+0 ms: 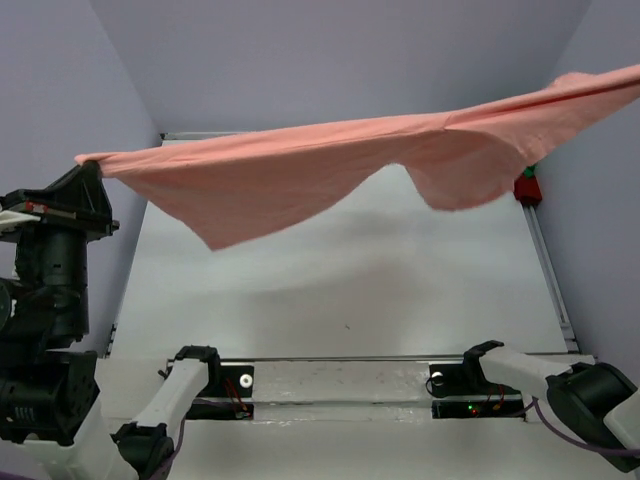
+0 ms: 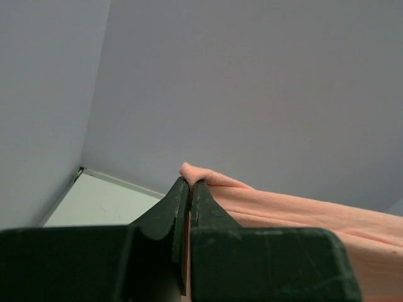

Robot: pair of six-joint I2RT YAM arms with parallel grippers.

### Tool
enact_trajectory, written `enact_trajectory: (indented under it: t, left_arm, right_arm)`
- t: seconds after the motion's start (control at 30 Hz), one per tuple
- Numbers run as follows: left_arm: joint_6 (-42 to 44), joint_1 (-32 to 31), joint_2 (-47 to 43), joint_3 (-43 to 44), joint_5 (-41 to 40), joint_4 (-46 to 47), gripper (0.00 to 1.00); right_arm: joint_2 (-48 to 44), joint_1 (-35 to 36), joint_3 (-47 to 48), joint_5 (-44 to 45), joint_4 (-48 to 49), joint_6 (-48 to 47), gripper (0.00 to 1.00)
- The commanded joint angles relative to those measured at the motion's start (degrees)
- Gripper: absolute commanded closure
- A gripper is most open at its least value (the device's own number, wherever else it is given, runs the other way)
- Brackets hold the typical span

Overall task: Fold and stack the t-shirts
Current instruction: Flatten out the tshirt, then fold the flattened tshirt in 1/3 of the way

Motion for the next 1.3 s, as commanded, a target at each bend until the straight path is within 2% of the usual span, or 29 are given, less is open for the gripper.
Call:
enact_trajectory:
  t: [0.0,0.23,0.37,0.47,0.5,0.57,0.63,0.77,0.87,0.93,1.07,1.27]
  left_arm:
    - [0.7,-1.4,-0.8,-2.9,-5.7,-1.0,1.00]
    - [2.7,-2.4,3.0,-0.1,-8.4,-1.6,1.00]
    - [1.3,-2.4,11.2,-1.5,-8.8,-2.6,1.00]
    - [-2.1,-2.3,17.1,-7.6,-8.6,0.1,1.00]
    - [-3.1,-2.2,18.4,-12.5,-8.9,1.3,1.00]
    - [-5.9,-1.4,22.8,-18.9,-8.9,5.3,1.00]
    - [-8.0,-0.8,29.0,-20.8,-8.1,5.8,1.00]
    - [-10.6,-0.2,39.5,-24.3,-8.9,9.4,1.00]
    - [-10.4,0.4,50.4,-21.3,-10.5,8.6,1.00]
    - [-9.1,0.6,58.7,-15.9,-9.4,6.5,1.00]
    - [-7.8,1.2,68.3,-7.4,-7.9,4.6,1.00]
    - [-6.2,2.0,73.6,-3.1,-7.9,3.6,1.00]
  right_arm:
    - [0.4,-0.4,-0.2,-3.4,0.9,2.8,1.00]
    - [3.1,-0.4,1.0,-3.3,0.3,3.4,1.00]
    - [7.4,-0.4,-4.2,-0.3,2.0,1.1,1.00]
    - [13.2,-0.4,-7.9,0.5,2.7,0.6,1.00]
    - [14.7,-0.9,-9.1,0.6,3.2,1.0,1.00]
    - [18.4,-2.9,-12.0,-3.7,4.4,3.6,1.00]
    - [21.8,-6.3,-17.0,-8.8,6.9,6.0,1.00]
    - [28.0,-7.6,-21.1,-8.8,8.1,8.1,1.00]
    - [34.3,-8.3,-21.4,-8.8,7.8,7.6,1.00]
    - [38.6,-9.6,-21.4,-9.2,8.1,7.5,1.00]
    - [45.3,-10.2,-20.2,-10.6,7.0,6.3,1.00]
    - [51.7,-12.8,-19.1,-16.5,5.8,5.5,1.00]
